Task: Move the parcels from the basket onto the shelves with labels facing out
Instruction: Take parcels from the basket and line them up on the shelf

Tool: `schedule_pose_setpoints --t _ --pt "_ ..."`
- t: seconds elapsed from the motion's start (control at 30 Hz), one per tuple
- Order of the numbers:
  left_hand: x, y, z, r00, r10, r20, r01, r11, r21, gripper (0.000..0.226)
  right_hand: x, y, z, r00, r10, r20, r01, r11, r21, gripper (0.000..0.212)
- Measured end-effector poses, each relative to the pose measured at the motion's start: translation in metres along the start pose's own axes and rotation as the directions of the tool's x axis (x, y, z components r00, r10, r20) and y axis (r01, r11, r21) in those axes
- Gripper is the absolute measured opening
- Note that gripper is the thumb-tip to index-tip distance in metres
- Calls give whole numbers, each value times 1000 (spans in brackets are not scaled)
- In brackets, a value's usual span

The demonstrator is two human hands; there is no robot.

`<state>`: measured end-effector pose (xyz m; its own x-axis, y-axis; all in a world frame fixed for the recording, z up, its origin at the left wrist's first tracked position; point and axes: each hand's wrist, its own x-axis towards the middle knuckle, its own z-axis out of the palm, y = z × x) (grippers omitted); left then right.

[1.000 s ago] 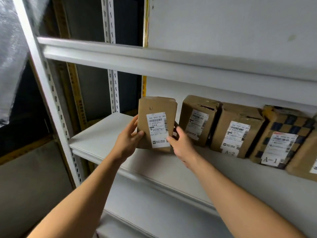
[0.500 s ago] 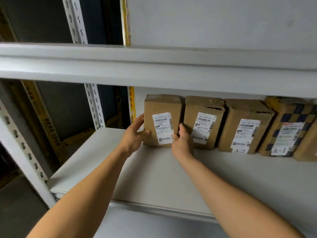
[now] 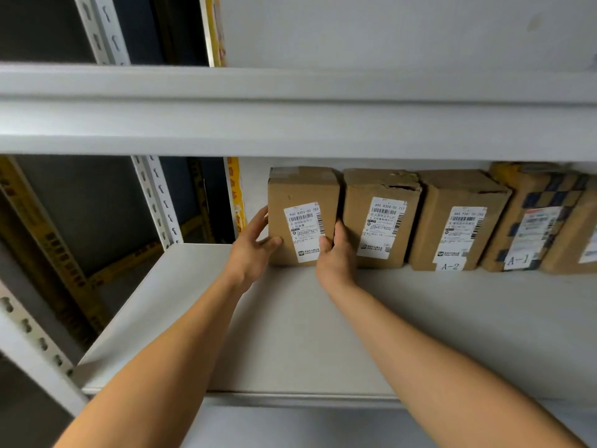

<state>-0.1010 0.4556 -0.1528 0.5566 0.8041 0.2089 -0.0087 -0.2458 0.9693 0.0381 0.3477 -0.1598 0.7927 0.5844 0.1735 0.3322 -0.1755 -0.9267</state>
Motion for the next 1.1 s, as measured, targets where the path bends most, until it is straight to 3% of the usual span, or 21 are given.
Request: schedule_pose_setpoints --t 0.23,0.37,0.6,0.77,0.97,1.1 --pt "1 -5 -5 998 -65 -14 66 998 10 72 5 5 1 998 18 57 -17 1000 -6 63" --pt "-14 5 2 989 -101 -105 122 969 213 69 1 14 -6 985 -21 172 16 999 32 82" --pt "-75 27 18 974 -56 -219 146 896 420 42 -41 7 -72 956 -119 268 117 993 23 53" --pt "-116 60 76 994 48 -101 13 846 533 33 -69 22 -153 938 -241 250 258 965 -40 43" --pt "-165 90 198 988 101 119 -148 848 509 28 -110 70 -304 960 -243 142 261 956 -132 39" --pt "-199 104 295 951 148 272 -267 836 479 32 -140 114 -410 987 -160 0 156 963 -220 35"
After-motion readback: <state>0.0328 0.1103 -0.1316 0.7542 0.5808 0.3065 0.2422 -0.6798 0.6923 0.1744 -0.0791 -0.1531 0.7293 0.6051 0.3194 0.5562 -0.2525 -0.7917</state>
